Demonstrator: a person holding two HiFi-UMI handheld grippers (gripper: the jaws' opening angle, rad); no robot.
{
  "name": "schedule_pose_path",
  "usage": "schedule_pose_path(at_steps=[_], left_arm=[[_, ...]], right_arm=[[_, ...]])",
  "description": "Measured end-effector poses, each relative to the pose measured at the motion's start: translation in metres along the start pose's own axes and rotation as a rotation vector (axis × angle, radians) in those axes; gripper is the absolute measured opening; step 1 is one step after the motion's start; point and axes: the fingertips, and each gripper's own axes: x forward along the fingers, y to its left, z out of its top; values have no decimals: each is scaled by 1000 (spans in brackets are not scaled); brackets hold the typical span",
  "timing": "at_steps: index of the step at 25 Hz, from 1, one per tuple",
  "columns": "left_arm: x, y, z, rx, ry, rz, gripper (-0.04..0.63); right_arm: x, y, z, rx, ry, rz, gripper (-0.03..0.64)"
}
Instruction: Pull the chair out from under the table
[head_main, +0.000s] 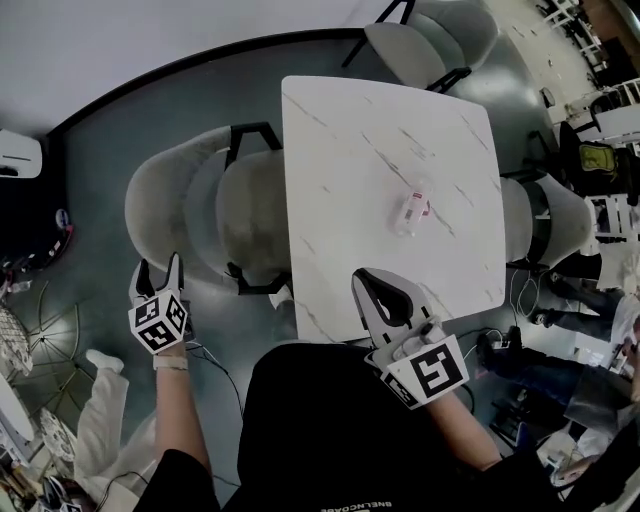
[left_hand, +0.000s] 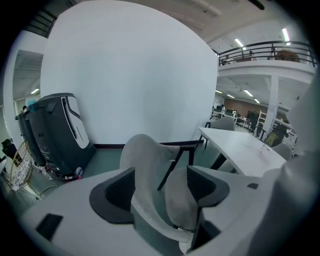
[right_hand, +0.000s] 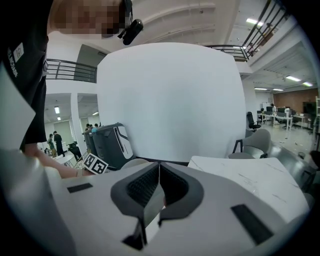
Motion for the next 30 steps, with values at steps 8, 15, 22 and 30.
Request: schedule_pose_path(at_steps=[8,15,22,30], left_arm=[[41,55,-45,-45,104,92,350],[76,70,-64,-73,177,86,353],[111,74,-71,-85,225,83,353],[126,81,-71,-66,228,165,350]], right_arm=[[5,-4,-6,46,24,-48,15],[14,-6,-10,60,45,-77,15],[17,-16,-13,65,70,-110,15],[16,-22,-17,71,94,-127,15]])
